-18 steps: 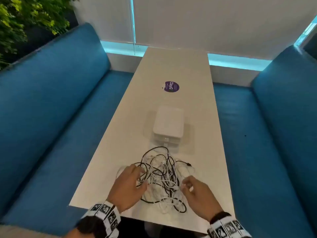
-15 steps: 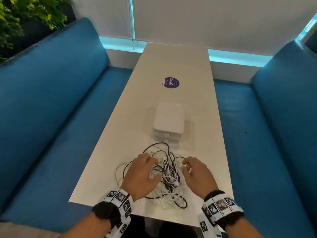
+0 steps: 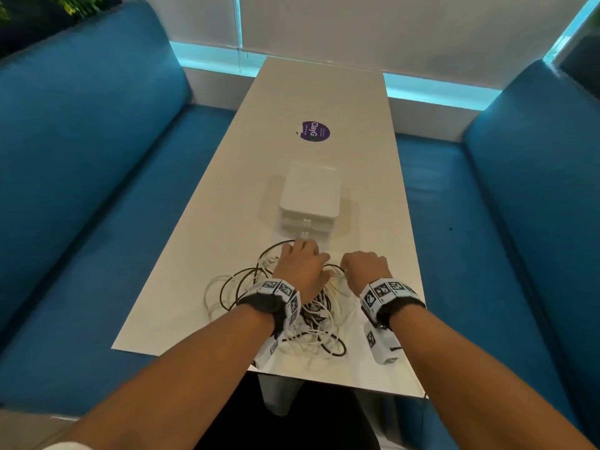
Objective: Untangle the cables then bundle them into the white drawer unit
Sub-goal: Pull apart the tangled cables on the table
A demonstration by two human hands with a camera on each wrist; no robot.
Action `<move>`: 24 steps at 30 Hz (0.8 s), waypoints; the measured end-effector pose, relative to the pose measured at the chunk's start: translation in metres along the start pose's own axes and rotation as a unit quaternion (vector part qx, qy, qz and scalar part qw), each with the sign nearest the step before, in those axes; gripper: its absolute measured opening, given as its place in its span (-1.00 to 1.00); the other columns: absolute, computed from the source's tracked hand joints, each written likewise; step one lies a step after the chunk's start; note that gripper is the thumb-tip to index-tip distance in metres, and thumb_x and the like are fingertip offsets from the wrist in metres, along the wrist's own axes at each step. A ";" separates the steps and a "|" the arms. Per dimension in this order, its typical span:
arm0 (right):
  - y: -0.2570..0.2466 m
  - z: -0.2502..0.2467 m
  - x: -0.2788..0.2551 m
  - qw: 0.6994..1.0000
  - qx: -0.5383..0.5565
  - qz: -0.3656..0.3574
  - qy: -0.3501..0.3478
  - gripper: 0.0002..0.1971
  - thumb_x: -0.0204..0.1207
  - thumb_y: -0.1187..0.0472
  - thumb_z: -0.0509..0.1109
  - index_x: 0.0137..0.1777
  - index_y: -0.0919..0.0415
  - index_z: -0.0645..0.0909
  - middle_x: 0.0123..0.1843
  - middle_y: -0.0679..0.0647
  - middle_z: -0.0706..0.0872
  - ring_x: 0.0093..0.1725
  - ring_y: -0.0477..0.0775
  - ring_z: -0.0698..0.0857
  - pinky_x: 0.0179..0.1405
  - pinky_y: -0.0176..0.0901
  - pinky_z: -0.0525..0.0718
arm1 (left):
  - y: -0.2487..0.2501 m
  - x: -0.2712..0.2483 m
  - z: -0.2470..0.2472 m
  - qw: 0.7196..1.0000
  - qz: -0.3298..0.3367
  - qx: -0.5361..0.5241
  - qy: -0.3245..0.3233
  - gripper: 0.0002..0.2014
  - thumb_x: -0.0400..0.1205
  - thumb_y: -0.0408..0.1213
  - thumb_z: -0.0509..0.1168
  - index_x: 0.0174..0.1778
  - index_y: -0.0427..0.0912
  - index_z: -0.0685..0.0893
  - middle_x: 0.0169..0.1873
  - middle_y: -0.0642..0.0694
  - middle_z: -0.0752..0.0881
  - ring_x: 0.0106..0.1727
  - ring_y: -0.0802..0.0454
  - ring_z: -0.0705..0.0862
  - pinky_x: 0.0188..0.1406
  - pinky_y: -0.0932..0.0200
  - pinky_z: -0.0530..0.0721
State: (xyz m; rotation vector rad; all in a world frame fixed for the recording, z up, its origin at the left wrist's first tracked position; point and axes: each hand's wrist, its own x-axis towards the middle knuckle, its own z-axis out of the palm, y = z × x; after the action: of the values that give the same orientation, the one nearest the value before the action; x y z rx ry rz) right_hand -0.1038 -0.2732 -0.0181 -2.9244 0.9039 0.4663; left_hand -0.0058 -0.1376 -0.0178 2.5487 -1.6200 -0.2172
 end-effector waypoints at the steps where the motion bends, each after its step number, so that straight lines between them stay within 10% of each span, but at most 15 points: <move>1: -0.002 -0.002 0.000 1.000 0.000 -0.001 0.003 -0.70 0.63 0.25 0.21 0.29 0.03 0.61 0.21 0.10 0.71 0.24 0.25 0.63 0.25 0.11 0.47 | 0.001 0.002 -0.001 1.000 -0.003 0.017 0.000 -0.59 0.73 0.11 0.14 0.42 0.02 0.59 0.31 -0.11 0.52 0.41 -0.19 0.35 0.38 -0.17 0.33; 11: 0.003 -0.030 -0.011 0.951 0.290 -0.044 0.096 -0.89 0.62 0.13 0.32 0.02 0.06 0.67 -0.12 0.03 0.76 -0.09 0.08 0.70 -0.11 -0.11 0.66 | -0.007 0.009 0.010 0.994 -0.018 0.100 0.042 -0.75 0.73 -0.12 0.18 0.21 -0.07 0.68 0.24 -0.10 0.61 0.33 -0.17 0.45 0.35 -0.18 0.28; 17: -0.014 -0.038 -0.013 0.874 0.463 -0.061 0.130 -0.92 0.46 0.09 0.54 -0.08 0.02 0.77 -0.20 -0.06 0.81 -0.14 -0.15 0.75 -0.10 -0.35 0.65 | -0.004 0.014 0.016 0.995 0.052 -0.032 0.085 -0.66 0.78 -0.24 0.12 0.46 -0.16 0.57 0.31 -0.10 0.63 0.37 -0.12 0.53 0.46 -0.08 0.33; 21: -0.026 -0.035 -0.010 0.906 0.369 -0.100 0.178 -0.87 0.67 0.11 0.33 -0.08 0.07 0.66 -0.24 -0.11 0.65 -0.22 -0.12 0.63 -0.20 -0.28 0.45 | -0.005 0.009 0.017 0.991 0.038 -0.083 0.102 -0.83 0.73 -0.36 0.14 0.12 -0.17 0.62 -0.10 -0.14 0.76 -0.01 -0.22 0.70 0.03 0.02 0.45; 24: -0.019 -0.032 -0.005 0.944 0.256 -0.110 0.175 -0.75 0.77 0.07 0.12 -0.01 0.18 0.53 -0.11 0.11 0.56 -0.13 0.19 0.59 -0.14 -0.01 0.49 | -0.011 -0.005 0.017 0.993 0.023 -0.049 0.105 -0.84 0.78 -0.24 0.04 0.01 -0.07 0.52 -0.13 -0.06 0.70 0.03 -0.14 0.62 0.18 -0.06 0.41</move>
State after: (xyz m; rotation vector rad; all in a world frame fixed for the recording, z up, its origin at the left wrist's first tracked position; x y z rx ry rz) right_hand -0.0884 -0.2588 0.0133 -2.6009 0.5897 -0.2755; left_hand -0.0015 -0.1291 -0.0361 2.3689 -1.5461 -0.0221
